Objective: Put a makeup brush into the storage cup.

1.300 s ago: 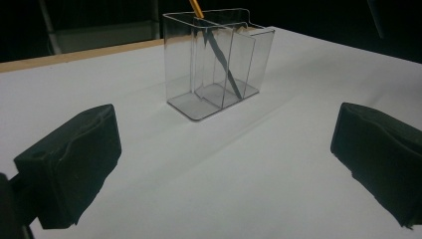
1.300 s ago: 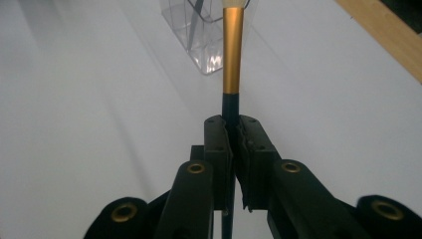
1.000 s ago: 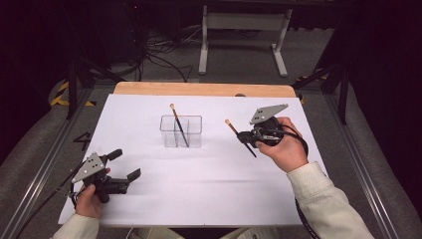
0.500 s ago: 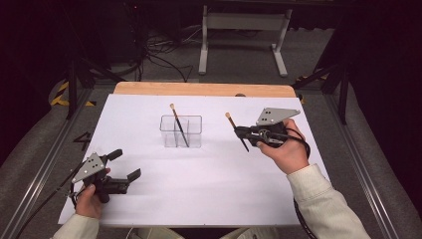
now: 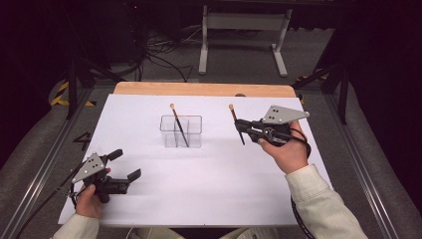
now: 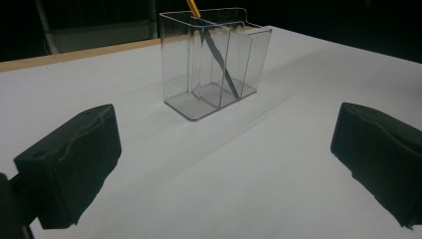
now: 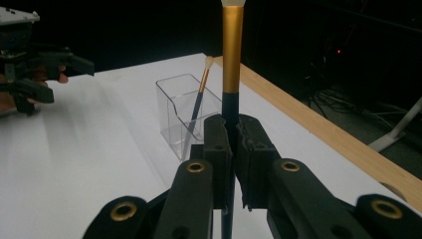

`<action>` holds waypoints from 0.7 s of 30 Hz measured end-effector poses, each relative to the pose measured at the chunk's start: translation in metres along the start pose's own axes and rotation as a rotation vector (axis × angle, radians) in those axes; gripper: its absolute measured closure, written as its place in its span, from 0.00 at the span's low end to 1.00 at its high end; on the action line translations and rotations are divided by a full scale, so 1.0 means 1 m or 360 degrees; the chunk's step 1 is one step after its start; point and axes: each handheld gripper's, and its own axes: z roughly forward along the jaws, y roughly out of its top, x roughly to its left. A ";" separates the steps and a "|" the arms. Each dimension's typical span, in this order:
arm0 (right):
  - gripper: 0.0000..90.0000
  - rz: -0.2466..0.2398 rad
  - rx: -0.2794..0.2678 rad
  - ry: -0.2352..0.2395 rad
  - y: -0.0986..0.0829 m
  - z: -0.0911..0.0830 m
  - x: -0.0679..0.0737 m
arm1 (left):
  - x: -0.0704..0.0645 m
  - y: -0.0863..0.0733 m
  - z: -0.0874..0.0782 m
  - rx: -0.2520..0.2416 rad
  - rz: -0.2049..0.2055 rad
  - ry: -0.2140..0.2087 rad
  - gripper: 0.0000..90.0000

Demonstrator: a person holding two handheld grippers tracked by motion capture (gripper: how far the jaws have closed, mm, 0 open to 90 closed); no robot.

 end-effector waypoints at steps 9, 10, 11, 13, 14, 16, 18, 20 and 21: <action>0.93 0.0026 -0.0106 -0.0011 -0.005 0.001 -0.001 | 0.000 0.000 0.000 0.0000 0.0001 -0.0003 0.00; 0.93 0.0025 -0.0127 -0.0015 -0.005 0.001 -0.001 | 0.000 0.000 0.000 0.0001 -0.0003 -0.0006 0.00; 0.93 0.0020 -0.0151 -0.0021 -0.005 0.001 -0.001 | 0.000 0.000 0.000 -0.0001 0.0000 -0.0002 0.00; 0.93 0.0018 -0.0184 -0.0022 -0.005 0.001 0.000 | 0.000 0.000 0.000 0.0000 0.0001 -0.0002 0.00; 0.93 0.0016 -0.0192 -0.0028 -0.005 0.002 0.001 | 0.000 0.000 0.000 0.0001 -0.0003 -0.0005 0.00; 0.93 0.0008 -0.0218 -0.0034 -0.005 0.002 0.001 | 0.000 0.000 0.000 0.0001 -0.0004 -0.0005 0.00; 0.93 0.0016 -0.0237 -0.0034 -0.005 0.003 0.002 | 0.000 0.000 0.000 -0.0001 0.0000 -0.0003 0.00; 0.93 0.0017 -0.0260 -0.0041 -0.005 0.003 0.002 | 0.000 0.000 0.000 0.0000 -0.0004 -0.0007 0.00; 0.93 0.0024 -0.0279 -0.0043 -0.005 0.004 0.002 | 0.000 0.000 0.000 -0.0001 -0.0004 -0.0007 0.00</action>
